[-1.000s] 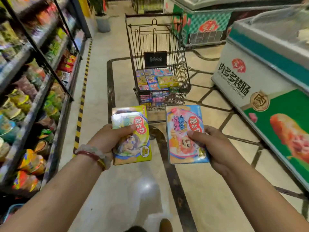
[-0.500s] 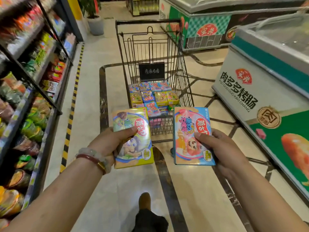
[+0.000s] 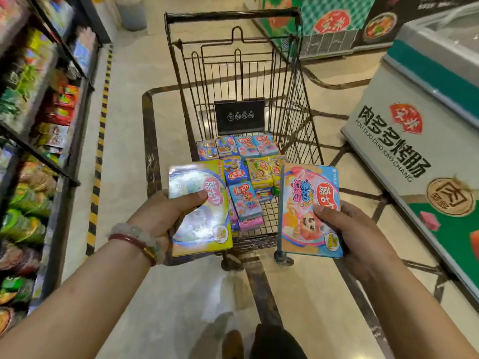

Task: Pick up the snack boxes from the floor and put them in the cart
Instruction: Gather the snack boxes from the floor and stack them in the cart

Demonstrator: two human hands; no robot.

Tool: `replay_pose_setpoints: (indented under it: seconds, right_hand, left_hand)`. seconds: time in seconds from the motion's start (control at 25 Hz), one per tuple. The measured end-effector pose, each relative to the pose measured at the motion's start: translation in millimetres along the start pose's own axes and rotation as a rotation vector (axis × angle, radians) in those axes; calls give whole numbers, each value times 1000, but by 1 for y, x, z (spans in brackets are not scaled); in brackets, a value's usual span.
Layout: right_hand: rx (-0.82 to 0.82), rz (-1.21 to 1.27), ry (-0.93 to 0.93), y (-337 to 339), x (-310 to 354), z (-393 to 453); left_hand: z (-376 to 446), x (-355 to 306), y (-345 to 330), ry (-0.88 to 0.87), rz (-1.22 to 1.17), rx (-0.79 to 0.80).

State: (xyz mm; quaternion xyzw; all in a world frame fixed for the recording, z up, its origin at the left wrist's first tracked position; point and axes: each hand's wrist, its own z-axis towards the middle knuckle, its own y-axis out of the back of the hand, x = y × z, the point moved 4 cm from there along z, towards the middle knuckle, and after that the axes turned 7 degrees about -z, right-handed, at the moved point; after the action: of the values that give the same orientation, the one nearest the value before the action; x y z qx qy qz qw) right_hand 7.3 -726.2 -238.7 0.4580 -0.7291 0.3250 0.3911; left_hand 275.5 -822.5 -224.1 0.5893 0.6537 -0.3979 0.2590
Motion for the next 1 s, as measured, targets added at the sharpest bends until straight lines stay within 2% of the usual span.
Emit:
replay_pose_setpoints:
  seconds: [0.2, 0.4, 0.56, 0.8, 0.92, 1.0]
  right_hand:
    - [0, -40, -75, -5, 23, 83]
    - [27, -60, -85, -22, 50, 191]
    - [4, -112, -91, -38, 51, 282]
    - [-42, -155, -131, -75, -2, 423]
    - [-65, -313, -62, -98, -32, 485]
    - [-97, -379, -9, -112, -45, 514]
  left_hand:
    - [76, -22, -16, 59, -24, -17]
    - [166, -40, -33, 10, 27, -124]
    - [246, -32, -44, 51, 1, -165]
    - [373, -15, -47, -83, 197, -441]
    - [434, -7, -37, -151, 329, -631]
    - [464, 0, -31, -127, 390, -744]
